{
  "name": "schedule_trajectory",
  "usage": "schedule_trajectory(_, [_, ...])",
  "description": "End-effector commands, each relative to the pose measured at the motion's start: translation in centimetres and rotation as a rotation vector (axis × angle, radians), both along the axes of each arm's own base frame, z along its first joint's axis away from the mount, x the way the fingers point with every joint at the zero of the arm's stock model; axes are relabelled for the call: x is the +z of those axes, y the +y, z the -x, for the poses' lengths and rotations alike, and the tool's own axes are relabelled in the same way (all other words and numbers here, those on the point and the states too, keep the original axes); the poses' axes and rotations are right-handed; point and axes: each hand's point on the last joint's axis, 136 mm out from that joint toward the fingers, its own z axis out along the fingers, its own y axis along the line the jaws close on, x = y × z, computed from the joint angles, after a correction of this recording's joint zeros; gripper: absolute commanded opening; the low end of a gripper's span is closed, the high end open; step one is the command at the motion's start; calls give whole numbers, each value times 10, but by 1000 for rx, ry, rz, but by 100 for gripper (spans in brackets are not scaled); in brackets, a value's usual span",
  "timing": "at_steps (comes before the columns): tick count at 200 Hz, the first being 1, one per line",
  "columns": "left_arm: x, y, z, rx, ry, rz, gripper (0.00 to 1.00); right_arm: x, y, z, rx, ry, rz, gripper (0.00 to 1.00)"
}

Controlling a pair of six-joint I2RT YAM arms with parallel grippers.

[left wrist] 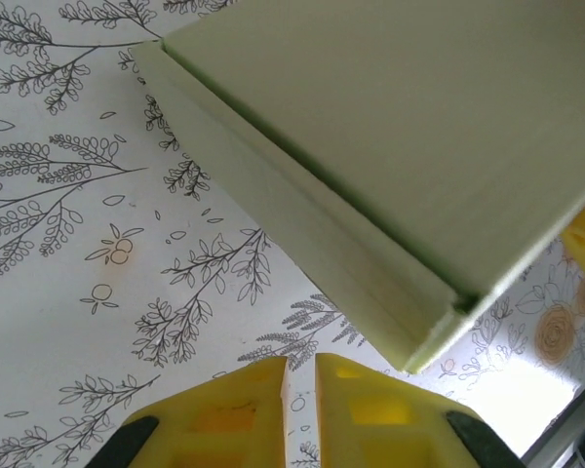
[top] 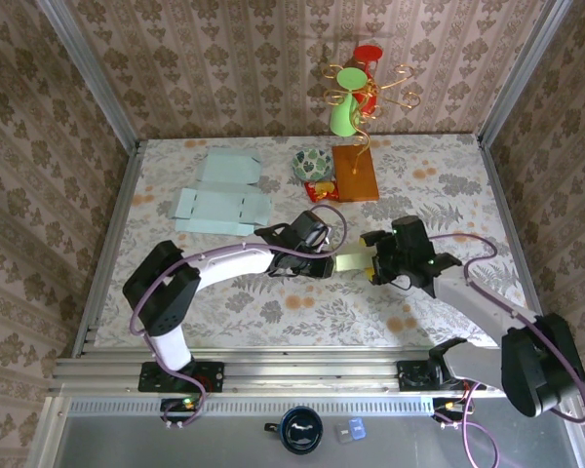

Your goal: Fold the paper box

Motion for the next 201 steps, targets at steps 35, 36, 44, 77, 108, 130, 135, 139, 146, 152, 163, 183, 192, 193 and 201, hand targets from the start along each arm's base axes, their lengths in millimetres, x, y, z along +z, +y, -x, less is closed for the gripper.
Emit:
schedule_trajectory(35, [26,0,5,21,104,60,23,-22,-16,40,40,93,15,76])
schedule_trajectory(36, [26,1,5,24,110,60,23,-21,-17,41,41,93,15,76])
schedule_trajectory(44, [26,3,3,56,152,68,24,-20,-18,43,47,96,17,76])
schedule_trajectory(77, [22,-7,5,65,322,75,28,0,-19,45,160,68,101,73])
schedule_trajectory(108, [21,-23,2,116,447,108,35,16,-20,46,301,60,206,72])
schedule_trajectory(130, [16,-29,0,193,502,148,42,21,-19,46,313,36,207,71])
schedule_trajectory(135, [13,-30,2,206,520,147,43,21,-19,46,313,34,207,71])
schedule_trajectory(139, [11,-30,3,215,534,143,43,21,-20,46,312,34,207,71])
schedule_trajectory(146, [7,-28,4,234,553,131,43,22,-20,47,311,30,205,71])
schedule_trajectory(152, [3,-26,5,250,561,119,43,22,-19,48,313,29,203,71])
schedule_trajectory(163, [0,-27,3,270,555,129,44,23,-18,48,314,19,195,71])
schedule_trajectory(183, [-10,-32,5,280,579,127,44,24,-17,50,328,17,192,70])
schedule_trajectory(192, [-17,-32,7,284,589,101,43,26,-17,50,337,15,194,70])
schedule_trajectory(193, [-17,-31,7,285,589,99,43,26,-17,50,340,14,194,70])
schedule_trajectory(201, [-22,-30,8,295,588,82,43,29,-16,50,349,8,200,70])
